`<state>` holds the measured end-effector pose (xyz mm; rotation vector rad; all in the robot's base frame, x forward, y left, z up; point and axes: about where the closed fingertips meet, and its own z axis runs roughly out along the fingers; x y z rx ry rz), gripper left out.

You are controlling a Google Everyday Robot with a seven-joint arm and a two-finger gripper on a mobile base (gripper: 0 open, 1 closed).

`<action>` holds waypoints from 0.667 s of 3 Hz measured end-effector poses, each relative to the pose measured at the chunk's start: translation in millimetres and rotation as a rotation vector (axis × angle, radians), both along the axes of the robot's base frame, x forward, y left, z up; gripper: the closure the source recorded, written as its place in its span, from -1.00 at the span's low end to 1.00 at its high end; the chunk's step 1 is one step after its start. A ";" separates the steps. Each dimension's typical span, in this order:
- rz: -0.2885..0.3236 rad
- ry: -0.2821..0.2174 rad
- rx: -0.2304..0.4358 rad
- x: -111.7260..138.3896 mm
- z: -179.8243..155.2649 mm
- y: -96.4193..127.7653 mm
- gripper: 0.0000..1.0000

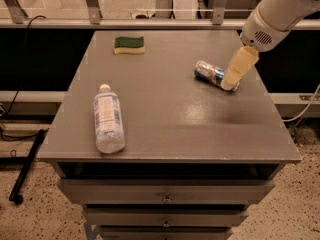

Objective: Pick redbull can

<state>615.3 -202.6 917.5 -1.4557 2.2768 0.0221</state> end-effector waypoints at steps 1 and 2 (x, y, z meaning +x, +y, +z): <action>-0.046 0.030 0.031 31.3 -26.8 9.3 -1.00; -0.087 0.058 0.042 55.2 -50.2 20.4 -1.00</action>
Offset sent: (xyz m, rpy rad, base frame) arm 0.0822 0.0311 -0.0717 0.0560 0.0831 -0.1403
